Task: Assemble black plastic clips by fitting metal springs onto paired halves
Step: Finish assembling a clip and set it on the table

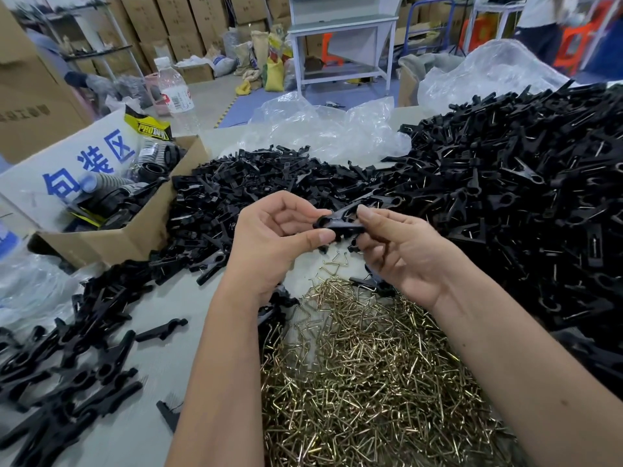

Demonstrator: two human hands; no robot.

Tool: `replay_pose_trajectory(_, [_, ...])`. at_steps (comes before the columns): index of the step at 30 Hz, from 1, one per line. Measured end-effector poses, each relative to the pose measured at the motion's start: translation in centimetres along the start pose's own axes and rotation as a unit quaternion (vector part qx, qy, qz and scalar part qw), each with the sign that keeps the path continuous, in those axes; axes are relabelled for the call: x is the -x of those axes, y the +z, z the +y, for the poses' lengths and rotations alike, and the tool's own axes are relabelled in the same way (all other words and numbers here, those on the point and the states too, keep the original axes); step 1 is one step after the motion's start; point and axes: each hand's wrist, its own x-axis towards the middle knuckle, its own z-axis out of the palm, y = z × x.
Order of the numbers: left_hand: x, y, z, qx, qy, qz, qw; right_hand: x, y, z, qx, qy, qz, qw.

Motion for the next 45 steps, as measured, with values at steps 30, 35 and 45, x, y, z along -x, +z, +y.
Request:
replay_pose_trajectory(30, [0.54, 0.12, 0.77, 0.025, 0.004, -0.049, 0.998, 0.35, -0.31, 0.21, -0.216, 0.158, -0.232, 0.935])
replay_pose_trajectory(35, [0.60, 0.26, 0.73, -0.018, 0.019, -0.035, 0.999, 0.24, -0.36, 0.18, -0.193, 0.145, -0.226, 0.944])
replay_pose_trajectory(45, [0.42, -0.38, 0.22, -0.105, -0.021, -0.035, 0.994, -0.16, -0.47, 0.37, 0.020, 0.018, -0.162, 0.986])
